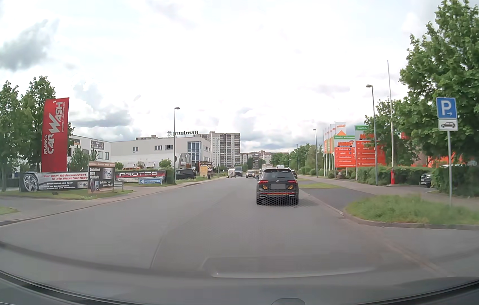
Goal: Follow the waypoints while adhering to traffic rules and regulations
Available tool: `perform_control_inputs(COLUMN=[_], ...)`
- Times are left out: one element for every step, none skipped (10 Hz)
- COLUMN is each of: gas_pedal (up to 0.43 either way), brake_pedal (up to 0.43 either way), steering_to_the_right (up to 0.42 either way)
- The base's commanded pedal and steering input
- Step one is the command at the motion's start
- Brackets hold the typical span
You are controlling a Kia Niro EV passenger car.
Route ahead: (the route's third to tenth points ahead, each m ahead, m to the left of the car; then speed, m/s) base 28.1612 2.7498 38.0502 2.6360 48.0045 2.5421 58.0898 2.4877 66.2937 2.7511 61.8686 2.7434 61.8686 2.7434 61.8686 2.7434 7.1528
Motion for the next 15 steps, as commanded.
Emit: perform_control_inputs(gas_pedal=[0.008, 0.008, 0.008, 0.008, 0.008, 0.008, 0.008, 0.008, 0.008, 0.008, 0.008, 0.008, 0.008, 0.008, 0.008], brake_pedal=[0.000, 0.000, 0.000, 0.000, 0.000, 0.000, 0.000, 0.000, 0.000, 0.000, 0.000, 0.000, 0.000, 0.000, 0.000], steering_to_the_right=[-0.001, 0.000, -0.001, 0.000, 0.000, 0.001, 0.003, 0.003, 0.003, 0.003, 0.003, 0.003, 0.003, 0.003, 0.003])
